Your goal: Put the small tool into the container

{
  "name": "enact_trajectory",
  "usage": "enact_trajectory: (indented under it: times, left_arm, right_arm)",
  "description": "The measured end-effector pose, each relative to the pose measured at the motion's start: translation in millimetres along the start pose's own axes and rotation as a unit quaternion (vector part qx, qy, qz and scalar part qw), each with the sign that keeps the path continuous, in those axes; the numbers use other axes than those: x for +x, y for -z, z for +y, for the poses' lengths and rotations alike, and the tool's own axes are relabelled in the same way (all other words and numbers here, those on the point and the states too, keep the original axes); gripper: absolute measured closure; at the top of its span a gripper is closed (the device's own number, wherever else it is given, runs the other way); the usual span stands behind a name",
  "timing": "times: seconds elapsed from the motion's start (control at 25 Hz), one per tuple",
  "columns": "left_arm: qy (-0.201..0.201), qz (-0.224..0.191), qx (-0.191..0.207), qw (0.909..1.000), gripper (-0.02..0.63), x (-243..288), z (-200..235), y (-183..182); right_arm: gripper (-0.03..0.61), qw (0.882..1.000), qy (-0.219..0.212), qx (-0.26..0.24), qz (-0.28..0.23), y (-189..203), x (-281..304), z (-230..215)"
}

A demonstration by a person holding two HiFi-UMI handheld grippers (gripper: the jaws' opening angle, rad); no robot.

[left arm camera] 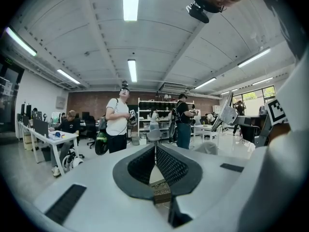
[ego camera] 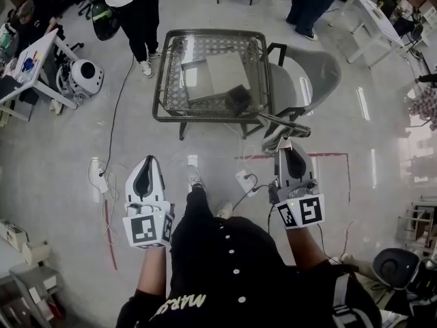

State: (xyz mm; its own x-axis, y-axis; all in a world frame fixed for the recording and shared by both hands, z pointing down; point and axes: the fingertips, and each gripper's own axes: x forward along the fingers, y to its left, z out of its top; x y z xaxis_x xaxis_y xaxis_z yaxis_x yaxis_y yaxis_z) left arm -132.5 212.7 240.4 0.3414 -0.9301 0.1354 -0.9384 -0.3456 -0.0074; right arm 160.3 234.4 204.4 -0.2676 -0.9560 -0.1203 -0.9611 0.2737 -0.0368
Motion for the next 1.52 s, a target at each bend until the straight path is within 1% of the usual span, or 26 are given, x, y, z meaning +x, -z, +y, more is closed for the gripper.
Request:
enact_trajectory:
  times: [0.16,0.36,0.64,0.96,1.16,1.28,1.4,1.52]
  left_arm:
    - [0.010,-0.004,-0.006,0.9999,0.581,40.0,14.8,-5.6]
    - [0.022,-0.020,0.001,0.9996,0.581,87.6,41.2,-23.5]
    - [0.030,-0.017,-0.002,0.9994,0.581,146.6,82.8,-34.9]
    - [0.062,-0.018,-0.006,0.9979,0.581,206.1,116.7,-42.3]
    - [0.087,-0.002,-0.004,0.9962,0.581,231.3,127.0,-36.9]
    - [0.093,0.012,-0.010,0.9955,0.581,243.9,128.0,-28.2]
    - [0.101,0.023,-0.008,0.9946,0.583,258.5,123.9,-20.4]
    - [0.097,0.033,-0.011,0.9946,0.583,269.9,121.5,-15.8]
  right_arm:
    - [0.563,1.000,0.007,-0.004,0.003,3.9,36.5,-6.2]
    - [0.563,1.000,0.013,-0.008,-0.002,1.6,88.5,-8.5]
    - [0.563,1.000,0.022,-0.012,-0.008,-2.6,159.9,-8.6]
    - [0.563,0.999,0.043,-0.014,-0.008,7.2,226.2,-9.9]
    - [0.563,0.999,0.053,-0.010,0.008,19.6,249.9,-6.3]
    - [0.563,0.998,0.052,-0.008,0.027,31.9,257.9,-9.0]
    - [0.563,0.998,0.042,-0.011,0.052,49.7,271.1,-16.5]
    - [0.563,0.997,0.018,-0.021,0.072,67.9,287.7,-22.4]
